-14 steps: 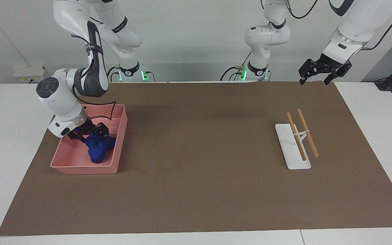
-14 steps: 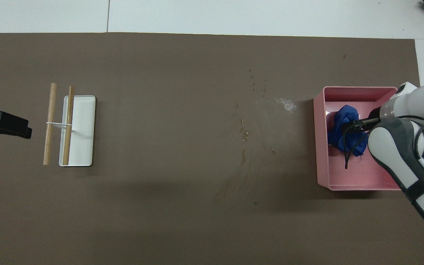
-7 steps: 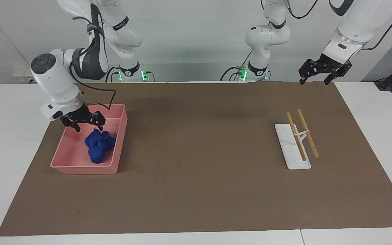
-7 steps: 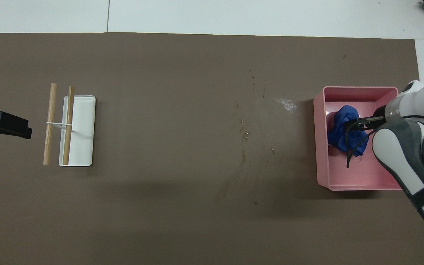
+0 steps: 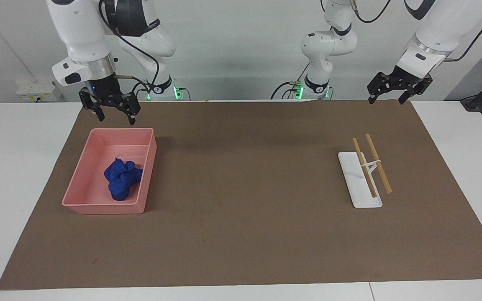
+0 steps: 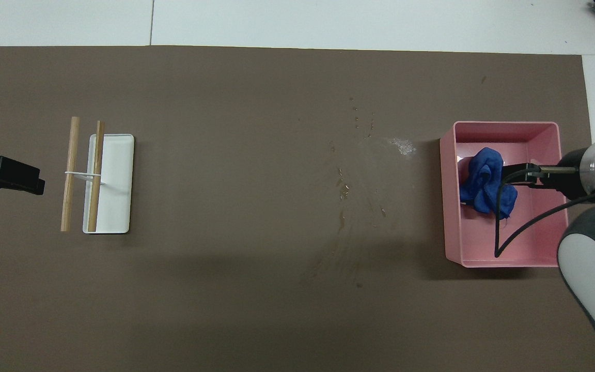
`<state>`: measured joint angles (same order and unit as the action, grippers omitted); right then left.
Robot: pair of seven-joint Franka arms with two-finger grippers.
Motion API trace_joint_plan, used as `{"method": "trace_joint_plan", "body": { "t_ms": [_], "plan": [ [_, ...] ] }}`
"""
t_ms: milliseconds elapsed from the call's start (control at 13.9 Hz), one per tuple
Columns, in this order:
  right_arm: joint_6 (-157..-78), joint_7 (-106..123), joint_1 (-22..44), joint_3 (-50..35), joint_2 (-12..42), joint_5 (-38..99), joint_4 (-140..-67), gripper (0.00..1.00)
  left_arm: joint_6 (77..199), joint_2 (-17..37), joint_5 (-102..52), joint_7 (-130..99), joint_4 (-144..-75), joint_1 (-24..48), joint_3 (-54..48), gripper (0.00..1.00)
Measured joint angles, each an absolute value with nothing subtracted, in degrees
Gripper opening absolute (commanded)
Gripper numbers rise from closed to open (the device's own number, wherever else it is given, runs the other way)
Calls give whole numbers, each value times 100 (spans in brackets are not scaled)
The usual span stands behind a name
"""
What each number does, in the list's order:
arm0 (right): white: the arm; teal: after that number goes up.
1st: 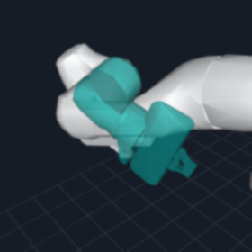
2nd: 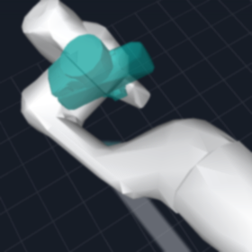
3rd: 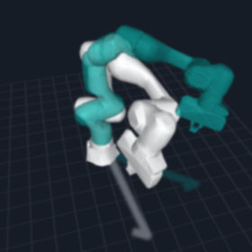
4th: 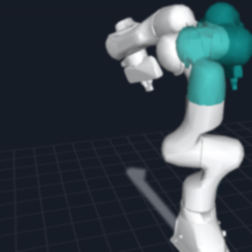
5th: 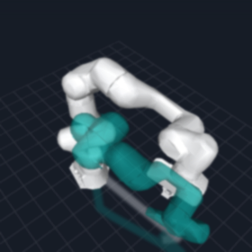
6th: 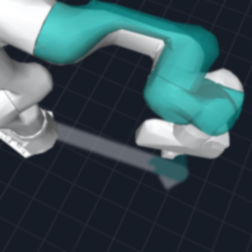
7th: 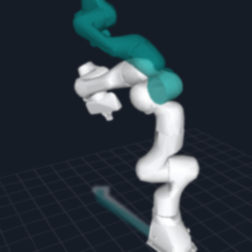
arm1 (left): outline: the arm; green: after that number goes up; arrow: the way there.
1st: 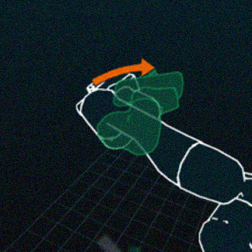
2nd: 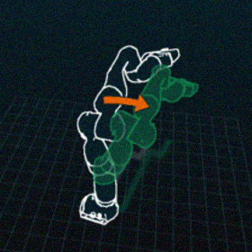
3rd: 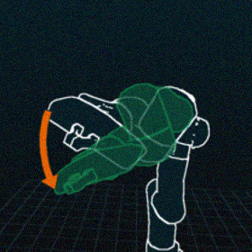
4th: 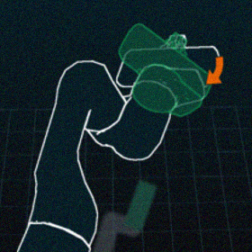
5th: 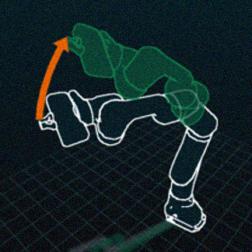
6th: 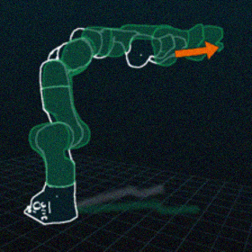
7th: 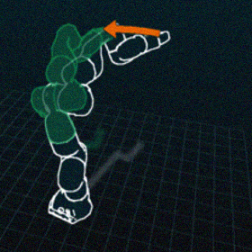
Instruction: Wipe water with towel using both arms
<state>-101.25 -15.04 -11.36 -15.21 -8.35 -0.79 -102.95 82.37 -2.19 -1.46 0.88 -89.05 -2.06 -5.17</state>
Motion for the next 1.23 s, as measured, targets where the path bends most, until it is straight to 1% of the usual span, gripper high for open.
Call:
{"method": "trace_joint_plan", "body": {
  "t_ms": [216, 288, 433, 649, 937, 1082, 1226],
  "plan": [
    [-9328, -1780, -985, -1521, -438, -79, -9317, 99, 8237, -219, -146, 88, -8905, -206, -517, 100],
    [-9046, -1852, -969, -1521, -284, -81, -8996, 94, 8237, -219, -146, 88, -8905, -206, -517, 100],
    [-8716, -1913, -966, -1521, -97, -81, -8615, 95, 8237, -219, -146, 88, -8905, -206, -517, 100],
    [-8413, -1927, -962, -1521, -60, -81, -8467, 99, 8237, -219, -146, 88, -8906, -206, -517, 100],
    [-8114, -1579, -963, -1455, -137, -84, -8469, 99, 8237, -219, -146, 88, -8906, -206, -517, 100],
    [-8109, -1395, -916, -1275, -161, -84, -8541, 99, 8237, -219, -146, 88, -8906, -206, -517, 100],
    [-8109, -1348, -678, -942, -176, -84, -8571, 99, 8237, -219, -146, 88, -8906, -206, -517, 100]
  ]
}}
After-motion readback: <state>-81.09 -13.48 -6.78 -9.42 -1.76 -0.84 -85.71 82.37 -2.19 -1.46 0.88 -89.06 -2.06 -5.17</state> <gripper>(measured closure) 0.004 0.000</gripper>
